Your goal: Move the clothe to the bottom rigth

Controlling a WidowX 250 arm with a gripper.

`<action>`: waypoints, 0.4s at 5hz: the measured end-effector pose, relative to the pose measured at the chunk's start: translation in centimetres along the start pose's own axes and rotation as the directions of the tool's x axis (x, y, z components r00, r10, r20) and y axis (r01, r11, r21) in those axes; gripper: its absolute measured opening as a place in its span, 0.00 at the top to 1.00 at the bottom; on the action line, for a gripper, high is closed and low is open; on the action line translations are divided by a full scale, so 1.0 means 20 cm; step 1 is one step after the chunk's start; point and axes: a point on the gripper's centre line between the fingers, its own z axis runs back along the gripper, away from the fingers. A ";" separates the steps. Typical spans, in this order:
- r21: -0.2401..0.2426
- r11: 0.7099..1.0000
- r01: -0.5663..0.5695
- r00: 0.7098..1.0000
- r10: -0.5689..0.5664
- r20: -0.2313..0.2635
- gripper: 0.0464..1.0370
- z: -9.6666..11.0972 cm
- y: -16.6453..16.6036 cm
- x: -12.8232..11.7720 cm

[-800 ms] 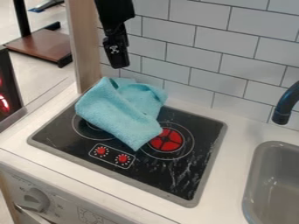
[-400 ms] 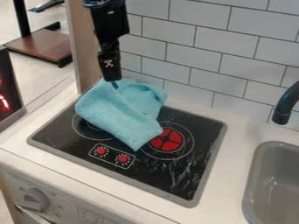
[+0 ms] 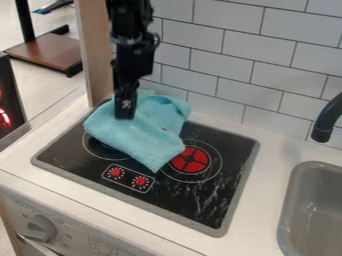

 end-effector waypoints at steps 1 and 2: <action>-0.050 0.999 -0.006 0.996 0.001 -0.088 0.04 -0.17 0.00 -0.01; -0.083 0.996 -0.019 0.995 0.011 -0.095 0.04 -0.22 0.05 0.02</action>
